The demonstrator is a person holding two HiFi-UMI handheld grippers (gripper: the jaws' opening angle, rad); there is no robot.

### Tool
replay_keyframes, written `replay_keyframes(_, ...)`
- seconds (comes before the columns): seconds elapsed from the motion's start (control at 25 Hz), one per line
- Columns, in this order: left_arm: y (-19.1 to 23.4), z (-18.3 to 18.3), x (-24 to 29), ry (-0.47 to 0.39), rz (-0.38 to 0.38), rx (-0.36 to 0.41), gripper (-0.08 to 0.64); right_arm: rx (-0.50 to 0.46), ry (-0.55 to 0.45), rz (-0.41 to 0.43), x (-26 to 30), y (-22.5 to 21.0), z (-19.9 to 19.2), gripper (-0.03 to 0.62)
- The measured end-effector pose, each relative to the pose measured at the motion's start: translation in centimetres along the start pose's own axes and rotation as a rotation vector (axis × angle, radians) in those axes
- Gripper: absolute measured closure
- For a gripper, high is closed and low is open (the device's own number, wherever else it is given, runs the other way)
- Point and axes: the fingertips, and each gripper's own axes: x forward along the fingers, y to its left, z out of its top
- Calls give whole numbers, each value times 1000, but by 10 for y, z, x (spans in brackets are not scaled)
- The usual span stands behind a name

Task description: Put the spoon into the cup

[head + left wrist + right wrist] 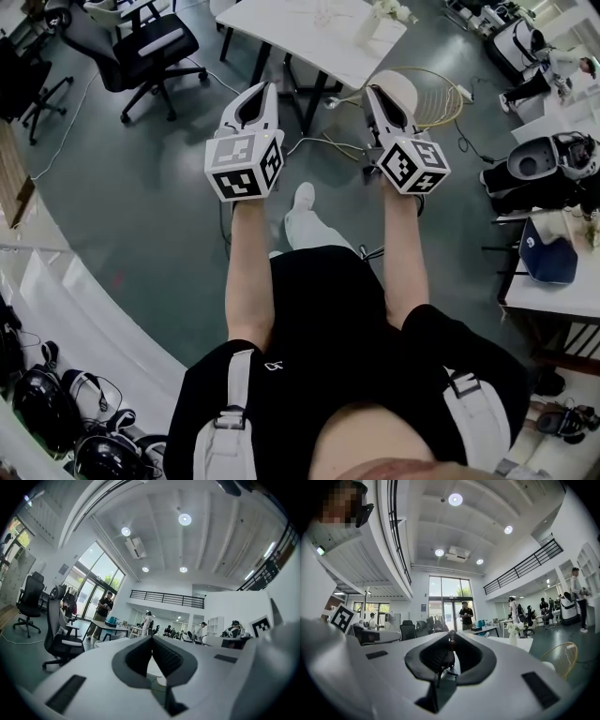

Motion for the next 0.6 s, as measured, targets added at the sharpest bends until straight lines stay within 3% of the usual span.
replay_keyframes(0.28,-4,-8,36,8,-28,17,544,32,-19,-19,20,-34,-5,546)
replay_keyframes(0.6,15,-18,126,15,-16,10,543,67,48,-12,94,-90,-33,545)
